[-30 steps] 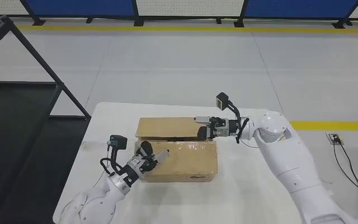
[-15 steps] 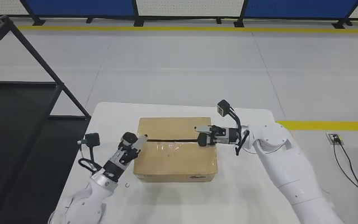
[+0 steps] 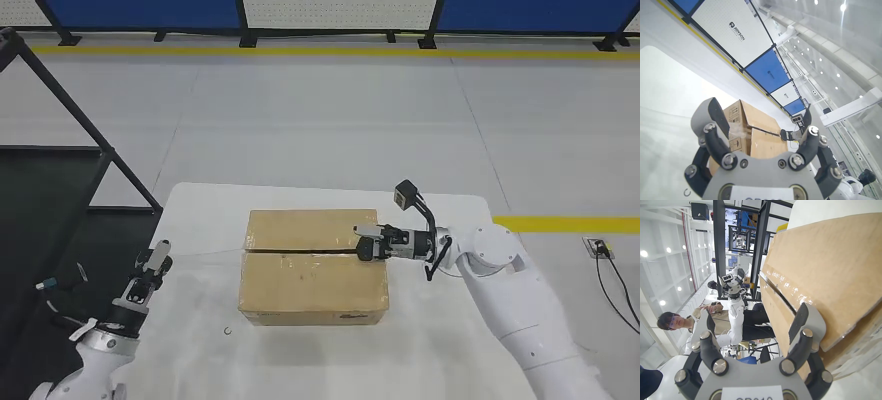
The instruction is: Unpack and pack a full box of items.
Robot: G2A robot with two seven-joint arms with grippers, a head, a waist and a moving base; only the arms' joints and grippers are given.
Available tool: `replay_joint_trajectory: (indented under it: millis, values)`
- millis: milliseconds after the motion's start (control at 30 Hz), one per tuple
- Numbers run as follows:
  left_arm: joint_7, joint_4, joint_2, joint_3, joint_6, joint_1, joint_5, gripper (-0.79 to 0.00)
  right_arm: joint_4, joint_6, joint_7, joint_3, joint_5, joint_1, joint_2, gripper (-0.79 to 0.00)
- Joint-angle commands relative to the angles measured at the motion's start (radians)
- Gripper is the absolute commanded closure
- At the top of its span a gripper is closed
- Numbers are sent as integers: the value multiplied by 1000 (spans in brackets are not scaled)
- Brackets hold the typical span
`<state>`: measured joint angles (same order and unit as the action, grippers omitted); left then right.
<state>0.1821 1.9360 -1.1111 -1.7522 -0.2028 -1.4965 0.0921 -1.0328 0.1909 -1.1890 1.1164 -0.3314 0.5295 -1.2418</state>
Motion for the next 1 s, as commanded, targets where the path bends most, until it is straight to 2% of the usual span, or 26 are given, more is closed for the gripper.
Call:
replay_joint_trajectory:
  millis: [0, 133, 300, 500, 967]
  values:
    - [0, 0, 0, 0, 0, 0, 0, -785, 0, 0, 0, 0, 0, 0, 0, -785]
    - [0, 0, 0, 0, 0, 0, 0, -785, 0, 0, 0, 0, 0, 0, 0, -785]
    - [-14, -10, -3, 42, 46, 3, 102, -785, -30, -6, 35, 2, 5, 23, 2, -785]
    - [-13, -63, -6, 87, 89, 37, 157, -785, -46, -24, 38, 2, 12, 37, 6, -785]
    - [71, -174, -10, 144, 110, 78, 193, -785, 8, -33, 62, -20, 1, 12, 1, -785]
